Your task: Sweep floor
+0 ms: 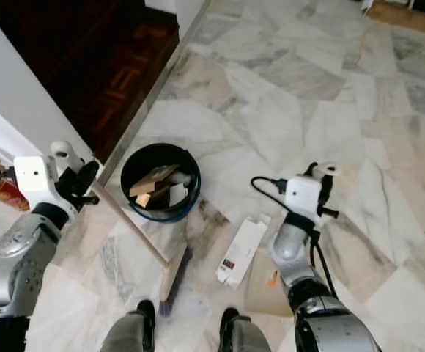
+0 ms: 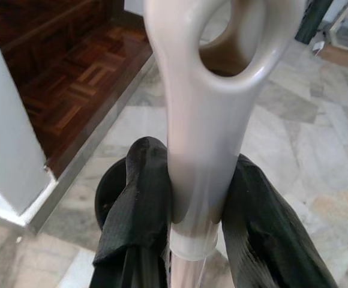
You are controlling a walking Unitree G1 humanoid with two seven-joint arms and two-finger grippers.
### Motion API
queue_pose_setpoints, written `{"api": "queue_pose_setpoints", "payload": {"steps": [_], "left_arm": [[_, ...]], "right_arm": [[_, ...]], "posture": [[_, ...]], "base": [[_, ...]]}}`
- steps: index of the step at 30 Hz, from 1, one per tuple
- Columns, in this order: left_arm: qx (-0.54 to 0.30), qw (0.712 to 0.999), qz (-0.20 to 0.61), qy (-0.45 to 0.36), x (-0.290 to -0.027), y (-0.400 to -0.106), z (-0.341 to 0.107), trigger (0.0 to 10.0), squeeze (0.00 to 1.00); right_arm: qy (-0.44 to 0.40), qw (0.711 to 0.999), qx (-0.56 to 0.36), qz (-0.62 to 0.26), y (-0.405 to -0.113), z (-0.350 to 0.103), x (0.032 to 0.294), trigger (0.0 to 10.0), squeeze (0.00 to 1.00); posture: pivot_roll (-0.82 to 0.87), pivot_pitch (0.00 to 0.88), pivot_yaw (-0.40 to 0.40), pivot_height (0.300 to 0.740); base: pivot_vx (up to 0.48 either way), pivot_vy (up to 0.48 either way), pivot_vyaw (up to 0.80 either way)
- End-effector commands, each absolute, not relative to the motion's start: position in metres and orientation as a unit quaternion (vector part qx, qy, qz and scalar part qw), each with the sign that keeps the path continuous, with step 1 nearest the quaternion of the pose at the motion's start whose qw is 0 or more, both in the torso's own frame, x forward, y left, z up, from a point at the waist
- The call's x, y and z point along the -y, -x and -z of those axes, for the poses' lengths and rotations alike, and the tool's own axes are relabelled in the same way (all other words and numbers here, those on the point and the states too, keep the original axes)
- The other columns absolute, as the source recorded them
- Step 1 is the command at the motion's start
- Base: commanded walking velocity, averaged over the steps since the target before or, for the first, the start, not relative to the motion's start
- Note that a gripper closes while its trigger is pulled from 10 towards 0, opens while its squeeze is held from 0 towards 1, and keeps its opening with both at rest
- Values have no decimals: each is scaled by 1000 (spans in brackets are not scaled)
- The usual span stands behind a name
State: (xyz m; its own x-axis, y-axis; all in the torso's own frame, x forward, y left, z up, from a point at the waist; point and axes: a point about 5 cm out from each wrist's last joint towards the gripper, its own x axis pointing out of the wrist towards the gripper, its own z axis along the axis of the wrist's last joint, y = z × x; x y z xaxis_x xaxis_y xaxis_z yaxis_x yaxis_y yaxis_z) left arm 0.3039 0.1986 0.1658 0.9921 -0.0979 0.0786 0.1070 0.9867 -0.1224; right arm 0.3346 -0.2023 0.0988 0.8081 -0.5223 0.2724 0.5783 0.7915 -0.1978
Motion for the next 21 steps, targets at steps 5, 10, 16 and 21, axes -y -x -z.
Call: {"api": "queue_pose_setpoints", "payload": {"steps": [5, 10, 16, 21], "left_arm": [[49, 996, 47, 63, -197, -311, -161, 10000, 0], [61, 994, 43, 75, -192, -321, -157, 10000, 0], [58, 995, 45, 69, -188, -324, -147, 10000, 0], [58, 995, 44, 63, -186, -325, -143, 10000, 0]], "right_arm": [[98, 946, 54, 304, -333, -90, 215, 10000, 0], [66, 943, 26, 324, -332, -87, 231, 10000, 0], [78, 953, -12, 292, -330, -79, 238, 10000, 0], [78, 951, -20, 299, -325, -74, 242, 10000, 0]], "posture": [[198, 113, -32, 740], [165, 63, -36, 740], [149, 52, -37, 740], [149, 53, -41, 740]], "base": [[0, 0, 0], [0, 0, 0], [0, 0, 0], [0, 0, 0]]}}
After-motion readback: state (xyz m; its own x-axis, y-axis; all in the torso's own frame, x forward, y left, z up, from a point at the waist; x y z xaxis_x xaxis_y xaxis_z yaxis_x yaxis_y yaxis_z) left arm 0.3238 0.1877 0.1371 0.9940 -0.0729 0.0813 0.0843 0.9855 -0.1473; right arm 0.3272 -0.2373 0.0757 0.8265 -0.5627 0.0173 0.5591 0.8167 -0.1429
